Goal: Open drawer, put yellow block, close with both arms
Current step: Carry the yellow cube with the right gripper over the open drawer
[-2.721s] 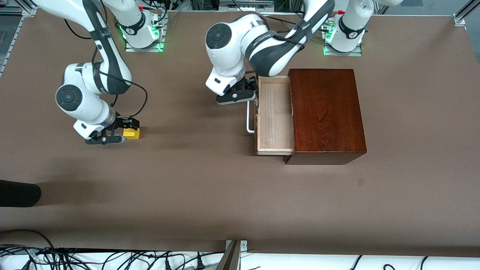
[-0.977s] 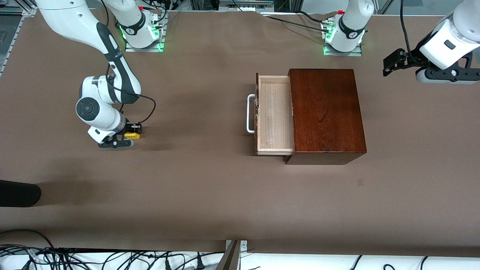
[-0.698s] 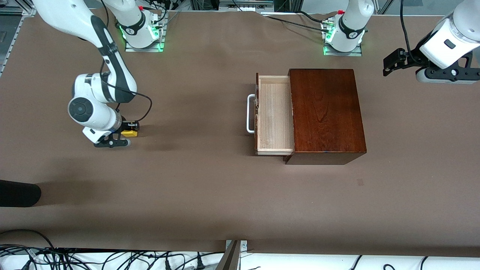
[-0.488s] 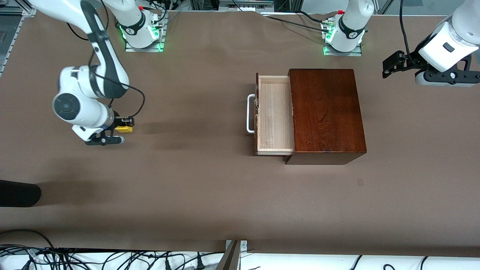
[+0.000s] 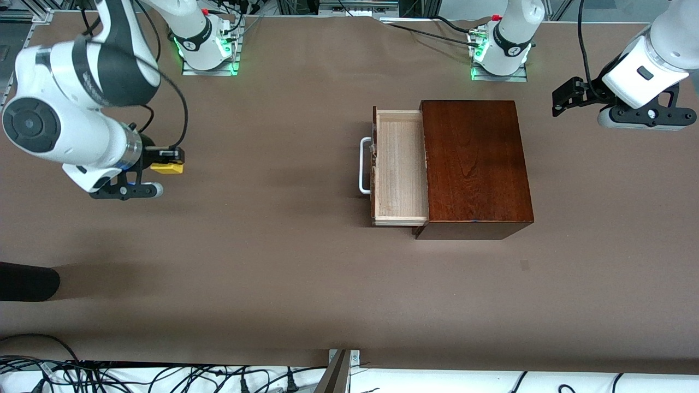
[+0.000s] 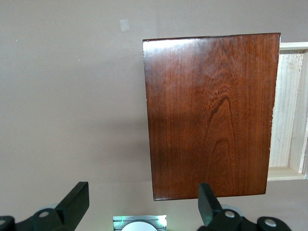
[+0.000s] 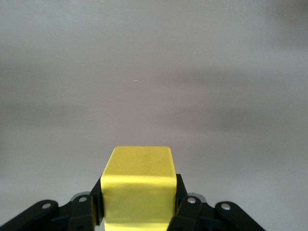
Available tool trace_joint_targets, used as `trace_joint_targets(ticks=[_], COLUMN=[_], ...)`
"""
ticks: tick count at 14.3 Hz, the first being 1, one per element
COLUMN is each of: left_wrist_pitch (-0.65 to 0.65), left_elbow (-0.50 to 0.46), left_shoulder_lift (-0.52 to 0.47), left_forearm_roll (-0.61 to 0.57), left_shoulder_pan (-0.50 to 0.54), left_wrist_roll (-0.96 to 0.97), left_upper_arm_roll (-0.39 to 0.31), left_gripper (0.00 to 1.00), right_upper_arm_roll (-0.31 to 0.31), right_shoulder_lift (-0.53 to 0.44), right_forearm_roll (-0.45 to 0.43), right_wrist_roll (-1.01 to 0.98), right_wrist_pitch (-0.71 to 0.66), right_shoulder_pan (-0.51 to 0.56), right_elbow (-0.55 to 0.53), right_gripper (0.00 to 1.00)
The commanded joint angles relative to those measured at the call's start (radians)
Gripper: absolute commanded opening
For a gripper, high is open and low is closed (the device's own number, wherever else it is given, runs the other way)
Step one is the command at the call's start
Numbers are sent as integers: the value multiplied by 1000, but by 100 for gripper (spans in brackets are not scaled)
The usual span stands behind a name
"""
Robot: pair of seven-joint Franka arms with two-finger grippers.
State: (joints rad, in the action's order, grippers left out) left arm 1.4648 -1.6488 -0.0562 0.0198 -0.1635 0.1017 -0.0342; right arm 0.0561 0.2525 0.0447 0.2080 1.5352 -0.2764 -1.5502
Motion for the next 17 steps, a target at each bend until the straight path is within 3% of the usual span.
trace_joint_targets(ticks=[1, 5, 11, 17], left_wrist_pitch=[3, 5, 6, -1], left_elbow=[35, 82, 119, 138], left_shoulder_lift=[15, 32, 87, 101], left_forearm_roll=[15, 20, 15, 9], left_shoulder_pan=[12, 45, 44, 33], left_wrist_roll=[-20, -23, -16, -8], left_upper_arm_roll=[-10, -12, -3, 2], left_gripper=[100, 100, 100, 100], right_upper_arm_roll=[-39, -79, -79, -81], right_shoulder_lift=[44, 76, 267, 336], right_forearm_roll=[72, 80, 90, 103], right_wrist_roll=[134, 324, 749, 1143], right_wrist_pitch=[-67, -76, -35, 120], right_shoulder_pan=[-7, -99, -315, -418], right_elbow=[134, 202, 442, 452], right_gripper=[0, 0, 0, 0])
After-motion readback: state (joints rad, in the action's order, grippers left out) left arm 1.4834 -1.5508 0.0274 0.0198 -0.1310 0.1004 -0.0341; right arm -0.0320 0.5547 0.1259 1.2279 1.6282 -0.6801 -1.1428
